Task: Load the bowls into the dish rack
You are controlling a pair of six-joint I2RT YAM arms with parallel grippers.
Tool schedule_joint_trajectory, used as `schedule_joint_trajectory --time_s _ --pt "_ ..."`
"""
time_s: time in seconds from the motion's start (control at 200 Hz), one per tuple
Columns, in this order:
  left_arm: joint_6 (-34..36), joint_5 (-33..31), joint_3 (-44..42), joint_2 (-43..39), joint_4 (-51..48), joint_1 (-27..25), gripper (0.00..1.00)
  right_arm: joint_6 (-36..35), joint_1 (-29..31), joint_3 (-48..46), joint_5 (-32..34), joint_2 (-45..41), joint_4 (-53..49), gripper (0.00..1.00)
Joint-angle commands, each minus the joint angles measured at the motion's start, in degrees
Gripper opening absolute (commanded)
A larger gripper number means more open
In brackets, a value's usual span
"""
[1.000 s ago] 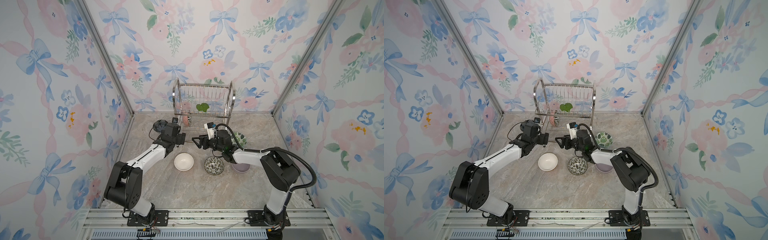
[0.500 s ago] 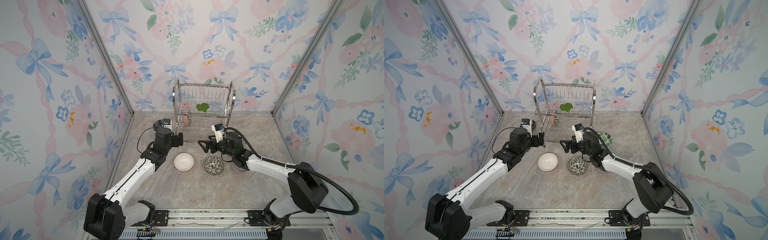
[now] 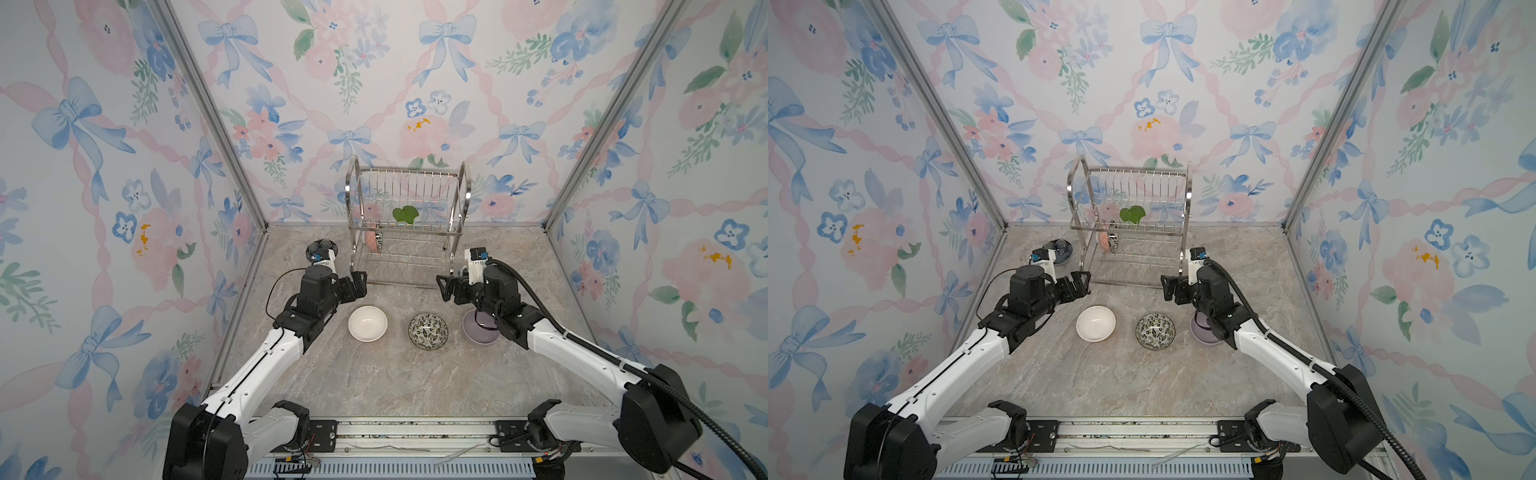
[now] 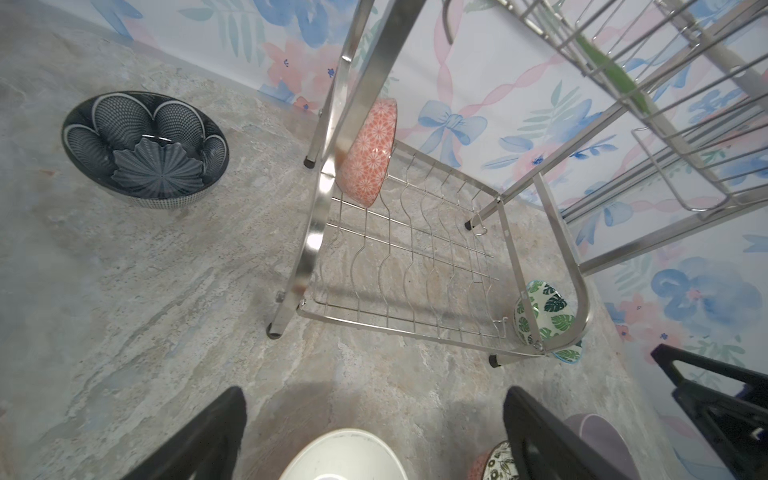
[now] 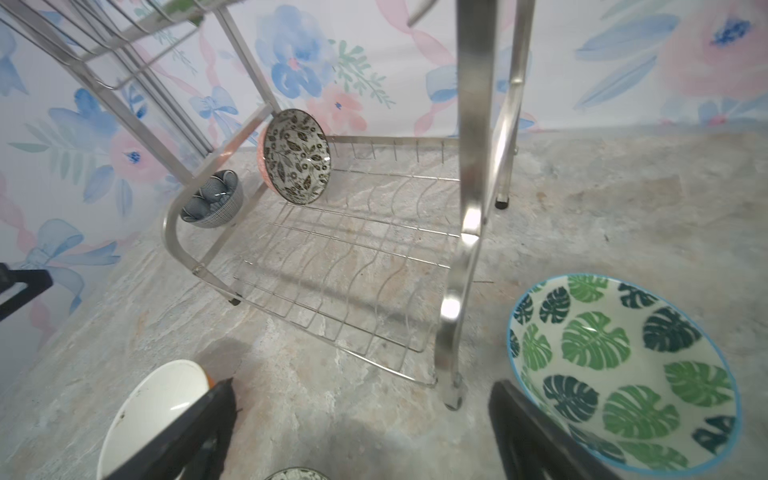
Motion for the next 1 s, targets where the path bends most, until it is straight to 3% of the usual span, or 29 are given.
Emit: schedule_joint_trajectory --time_s 0.0,0.09,0.515,0.765,0.995 --pt "-2.1 2.0 -2.8 -0.3 1.7 -0.8 0.98 2.0 -1.8 2.2 1.1 3.5 -5.0 0.97" --pt "-2.8 1.4 -4.2 -1.2 2.5 -1.1 0.98 0.5 -2.1 3.2 -1.4 6.1 -2.9 0.96" --pt "-4.2 -0.4 -6.8 -3.8 2.8 -1.4 0.98 0.8 -0.7 9.4 2.7 15.1 -1.0 1.0" --pt "-4.0 -0.9 -7.3 -4.5 2.3 -1.4 0.98 -1.7 -0.8 13.1 0.3 20.9 5.5 0.92" --pt "-3.7 -1.5 -7.7 -6.5 0.9 -1.4 0.98 -3.3 -1.2 19.9 -2.1 27.8 5.0 0.9"
